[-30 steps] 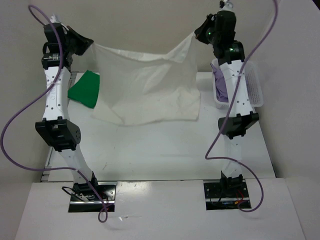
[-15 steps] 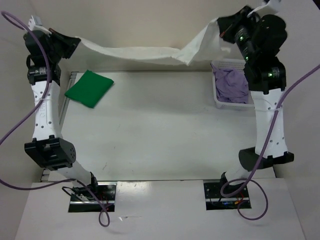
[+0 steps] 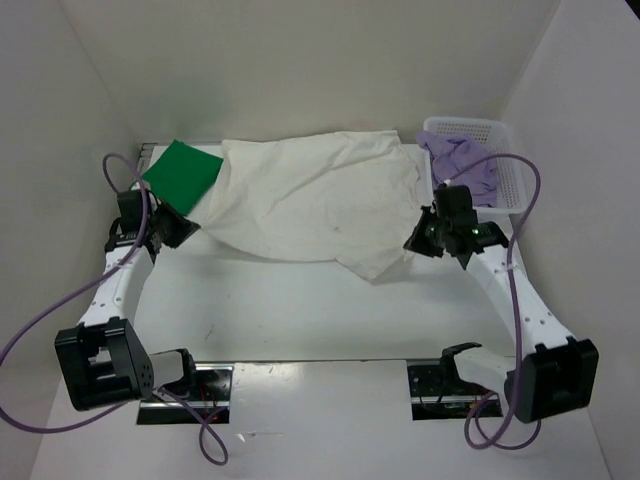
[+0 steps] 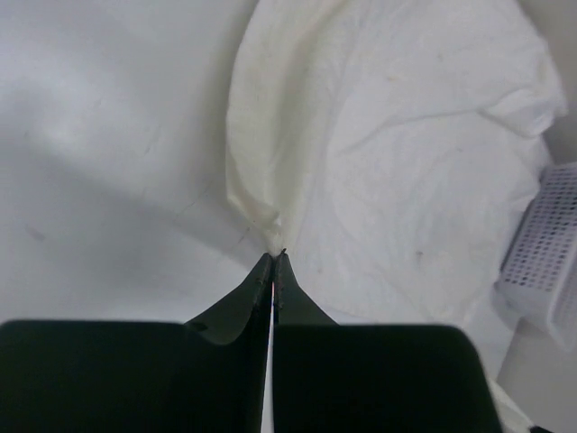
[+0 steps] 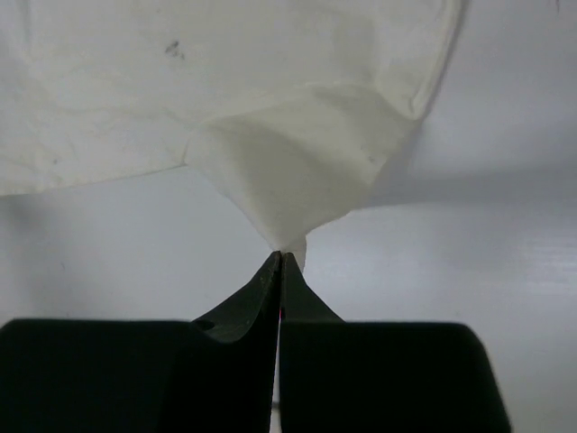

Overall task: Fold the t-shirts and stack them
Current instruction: Flatten out the tshirt, then fold the flattened tshirt in 1/3 of the way

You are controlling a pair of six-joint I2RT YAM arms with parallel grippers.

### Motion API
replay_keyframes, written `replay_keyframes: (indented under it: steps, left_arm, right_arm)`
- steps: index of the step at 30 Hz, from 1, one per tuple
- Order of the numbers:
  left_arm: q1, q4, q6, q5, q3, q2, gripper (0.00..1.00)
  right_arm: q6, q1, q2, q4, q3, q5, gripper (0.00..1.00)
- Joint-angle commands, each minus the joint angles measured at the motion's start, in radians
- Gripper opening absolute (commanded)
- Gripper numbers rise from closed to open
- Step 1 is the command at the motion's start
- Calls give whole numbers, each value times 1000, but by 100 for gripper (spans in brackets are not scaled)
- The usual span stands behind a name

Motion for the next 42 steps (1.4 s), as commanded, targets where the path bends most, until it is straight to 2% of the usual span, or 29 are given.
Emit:
replay_keyframes:
  steps: [1,6,10,14,17,21,25,30,42]
  left_arm:
    - [12,-20,54,-48,-85,-92,0]
    - [23,-156,64,-77,-196,-213,0]
    - [32,-288,66,-67,-125,-229,0]
    - [42,-422,66,-80,-53,-229,0]
    - [42,-422,66,-110,-44,-229,0]
    - [42,-301,66,-110,-105,-181,0]
    - [42,-183,54,-101,-115,-28,0]
    - [32,-129,54,-131,-41,121,0]
    - [14,-51,54,-151,97,343,0]
  right_arm:
    - [85,4,-165,-79,-78,-66,0]
    - [157,4,-297,-229,-145,-132,0]
    - [191,4,-400,-395,-146,-162,0]
    - [211,4,-429,-453,-118,-153,0]
    - [211,4,-391,-441,-107,-127,0]
    - [197,4,-285,-346,-78,-14,0]
    - [156,-27,-133,-184,-69,5,0]
    - [128,-37,11,-37,-24,86,0]
    - [54,-97,329,66,232,134,0]
